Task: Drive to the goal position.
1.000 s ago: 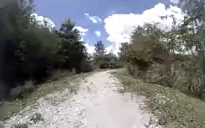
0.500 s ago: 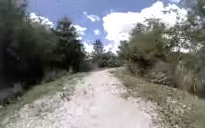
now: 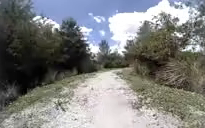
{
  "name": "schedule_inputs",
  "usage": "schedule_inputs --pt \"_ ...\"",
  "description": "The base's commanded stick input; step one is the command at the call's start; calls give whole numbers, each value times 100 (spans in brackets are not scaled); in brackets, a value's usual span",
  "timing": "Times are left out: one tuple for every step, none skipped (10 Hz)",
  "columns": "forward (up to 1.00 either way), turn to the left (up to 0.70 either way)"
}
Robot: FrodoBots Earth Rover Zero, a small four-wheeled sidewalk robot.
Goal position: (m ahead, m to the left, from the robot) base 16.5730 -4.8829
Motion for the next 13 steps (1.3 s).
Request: schedule_inputs --pt "70 0" --pt "70 0" --pt "70 0" --pt "70 0" --pt "70 0" --pt "70 0" --pt "70 0" --pt "70 0" --pt "70 0" --pt "70 0" --pt "70 0" --pt "70 0" --pt "70 0"
